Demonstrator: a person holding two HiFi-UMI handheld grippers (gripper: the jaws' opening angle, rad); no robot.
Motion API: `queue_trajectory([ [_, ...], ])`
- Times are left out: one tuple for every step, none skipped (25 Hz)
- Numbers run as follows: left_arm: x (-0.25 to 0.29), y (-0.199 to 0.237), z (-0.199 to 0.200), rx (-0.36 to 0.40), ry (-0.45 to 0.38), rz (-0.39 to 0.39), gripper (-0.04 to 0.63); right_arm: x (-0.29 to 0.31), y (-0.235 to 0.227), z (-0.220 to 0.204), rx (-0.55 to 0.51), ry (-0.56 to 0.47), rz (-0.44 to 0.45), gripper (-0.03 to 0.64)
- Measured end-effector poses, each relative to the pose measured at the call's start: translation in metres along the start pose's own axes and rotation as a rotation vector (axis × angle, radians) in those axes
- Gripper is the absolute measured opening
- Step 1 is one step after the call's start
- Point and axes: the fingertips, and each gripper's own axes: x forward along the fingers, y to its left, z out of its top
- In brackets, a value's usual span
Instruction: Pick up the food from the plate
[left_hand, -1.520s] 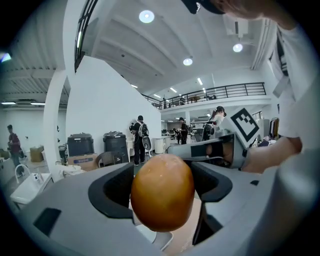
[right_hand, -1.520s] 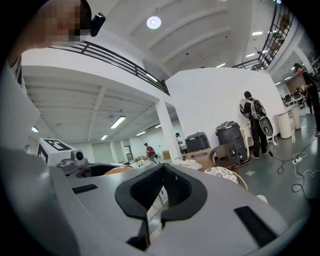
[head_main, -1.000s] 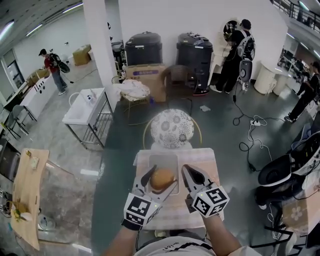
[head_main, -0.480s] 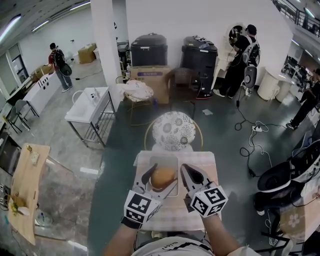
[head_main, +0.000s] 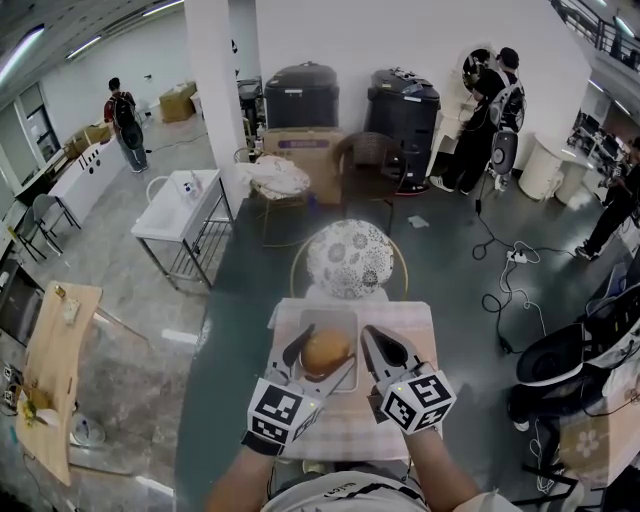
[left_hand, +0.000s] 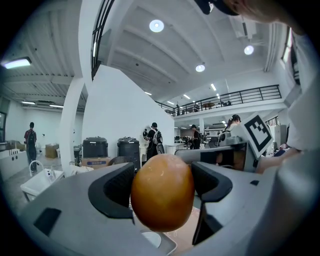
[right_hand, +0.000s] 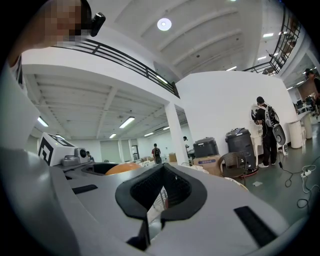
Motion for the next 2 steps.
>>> queue_trajectory([
  [0.0005, 0.0011, -0.0004, -0.001, 0.002, 0.000, 0.364, 0.0013, -0.0005, 0.0000, -0.001, 0.000, -0.001, 0.014],
  [0.0011, 0.0022, -0.0008, -0.003, 0.004, 0.000, 0.364, 0.0026, -0.0010, 0.0000, -0.002, 0.000, -0.001, 0.014],
])
